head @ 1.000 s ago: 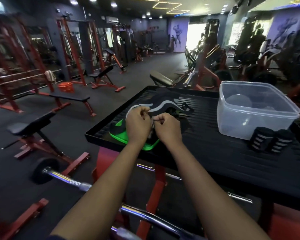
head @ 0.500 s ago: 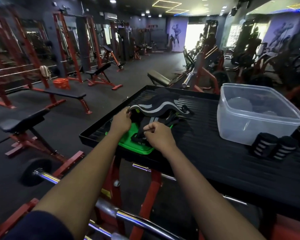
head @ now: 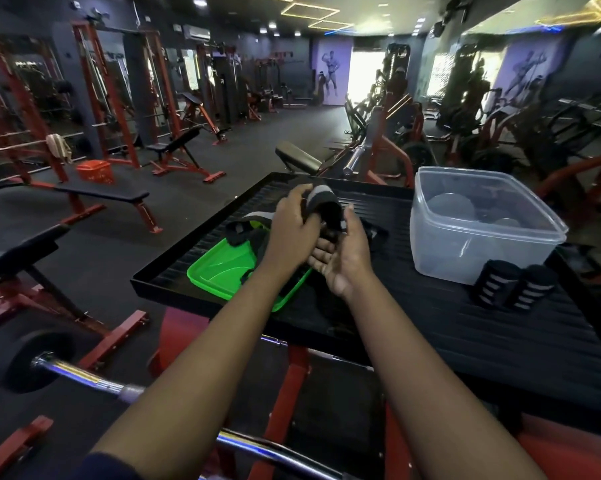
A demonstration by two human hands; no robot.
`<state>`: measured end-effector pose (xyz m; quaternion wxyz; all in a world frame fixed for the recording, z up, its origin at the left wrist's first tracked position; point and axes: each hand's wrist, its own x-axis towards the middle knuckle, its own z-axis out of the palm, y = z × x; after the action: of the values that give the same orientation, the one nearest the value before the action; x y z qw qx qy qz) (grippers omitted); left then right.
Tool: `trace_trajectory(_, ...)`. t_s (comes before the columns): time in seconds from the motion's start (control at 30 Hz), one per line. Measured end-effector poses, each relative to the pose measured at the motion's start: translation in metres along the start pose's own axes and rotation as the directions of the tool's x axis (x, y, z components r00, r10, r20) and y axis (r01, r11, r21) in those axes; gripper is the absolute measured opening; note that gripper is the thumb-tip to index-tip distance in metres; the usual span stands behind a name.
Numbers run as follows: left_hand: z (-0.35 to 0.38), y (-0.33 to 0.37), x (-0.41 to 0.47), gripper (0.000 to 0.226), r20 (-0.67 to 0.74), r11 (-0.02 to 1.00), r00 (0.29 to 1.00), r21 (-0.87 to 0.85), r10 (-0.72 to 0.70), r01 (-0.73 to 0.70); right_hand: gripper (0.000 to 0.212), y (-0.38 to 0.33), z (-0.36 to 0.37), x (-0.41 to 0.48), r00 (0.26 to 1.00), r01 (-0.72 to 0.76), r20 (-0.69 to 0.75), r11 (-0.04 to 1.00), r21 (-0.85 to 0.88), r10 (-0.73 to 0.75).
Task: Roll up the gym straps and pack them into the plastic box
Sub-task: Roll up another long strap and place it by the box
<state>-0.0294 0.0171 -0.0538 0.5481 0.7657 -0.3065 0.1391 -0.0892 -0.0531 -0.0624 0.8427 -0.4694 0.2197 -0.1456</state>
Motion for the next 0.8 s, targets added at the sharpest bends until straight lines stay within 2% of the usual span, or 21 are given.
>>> trace_trajectory(0.13,0.017,0.006,-0.016,0.073,0.195,1.0,0.981,-0.018,0.013,-0.009,0.04,-0.011,-0.024,-0.004,0.996,0.087,-0.027,0.994,0.069,-0.085)
trace_trajectory(0.2,0.021,0.009,-0.023,0.068,0.254,0.999,0.967,-0.037,0.02,-0.011,0.038,-0.018,-0.035,-0.008,0.994,0.08,-0.079,0.993,0.088,-0.073)
trace_trajectory(0.27,0.024,0.012,-0.028,0.053,0.292,0.993,0.956,-0.114,0.028,0.005,0.041,-0.022,-0.044,-0.016,0.995,0.044,-0.091,0.995,0.094,-0.036)
trace_trajectory(0.33,0.026,0.019,-0.031,0.043,0.321,0.953,0.946,-0.268,-0.049,0.141,0.04,-0.024,-0.054,-0.021,0.994,0.008,-0.105,0.996,0.085,0.001)
trace_trajectory(0.4,0.026,0.025,-0.03,0.044,0.328,0.891,0.925,-0.338,-0.192,0.305,0.035,-0.026,-0.062,-0.028,0.991,-0.025,-0.132,0.999,0.031,0.029)
trace_trajectory(0.47,0.024,0.03,-0.029,0.044,0.36,0.819,0.859,-0.316,-0.363,0.479,0.032,-0.028,-0.07,-0.035,0.985,-0.058,-0.165,0.998,-0.026,0.053)
trace_trajectory(0.57,0.025,0.031,-0.031,0.042,0.459,0.762,0.717,-0.123,-0.525,0.636,0.036,-0.024,-0.079,-0.04,0.977,-0.094,-0.194,0.995,-0.045,0.084)
trace_trajectory(0.63,0.028,0.034,-0.035,0.04,0.502,0.749,0.658,-0.03,-0.561,0.662,0.048,-0.019,-0.086,-0.04,0.967,-0.127,-0.227,0.992,-0.023,0.118)
trace_trajectory(0.73,0.036,0.038,-0.043,0.03,0.54,0.666,0.61,-0.117,-0.58,0.737,0.035,-0.016,-0.095,-0.047,0.967,-0.14,-0.206,0.988,0.071,0.152)
trace_trajectory(0.8,0.041,0.04,-0.047,0.032,0.613,0.589,0.552,-0.169,-0.565,0.791,0.031,-0.015,-0.101,-0.048,0.978,-0.121,-0.157,0.985,0.124,0.14)
